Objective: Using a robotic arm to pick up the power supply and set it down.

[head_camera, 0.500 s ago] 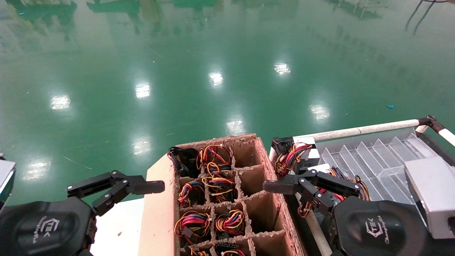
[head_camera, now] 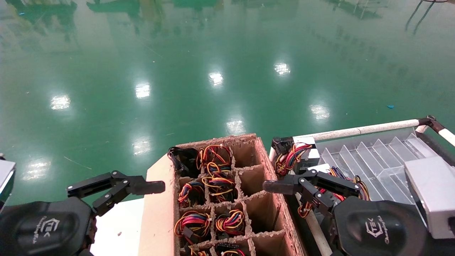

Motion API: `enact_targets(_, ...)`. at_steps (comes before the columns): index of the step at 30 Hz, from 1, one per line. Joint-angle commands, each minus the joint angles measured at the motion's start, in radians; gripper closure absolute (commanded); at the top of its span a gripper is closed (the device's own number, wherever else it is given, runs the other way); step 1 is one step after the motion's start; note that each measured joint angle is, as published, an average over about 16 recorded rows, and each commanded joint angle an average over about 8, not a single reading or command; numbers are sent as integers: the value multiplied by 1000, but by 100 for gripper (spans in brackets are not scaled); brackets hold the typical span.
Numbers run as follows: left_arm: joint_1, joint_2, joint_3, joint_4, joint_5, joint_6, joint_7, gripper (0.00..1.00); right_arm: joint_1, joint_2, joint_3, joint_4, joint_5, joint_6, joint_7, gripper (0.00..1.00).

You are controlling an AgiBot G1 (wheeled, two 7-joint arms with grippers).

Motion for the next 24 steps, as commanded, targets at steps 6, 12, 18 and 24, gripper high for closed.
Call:
enact_targets(6,0,0,0,0,0,0,0,100,0,0,0,0,0,0,0,0)
enact_targets(12,0,0,0,0,0,0,0,100,3,-9,-7,-6,-22,11,-9,0)
enact_targets(18,0,0,1,1,0,0,1,100,36,-53,-49,-31,-133,46,-46,0)
enact_targets(24,-1,0,1,1,-1,0,1,100,99,-122,-109,-77,-260,63,-81,0)
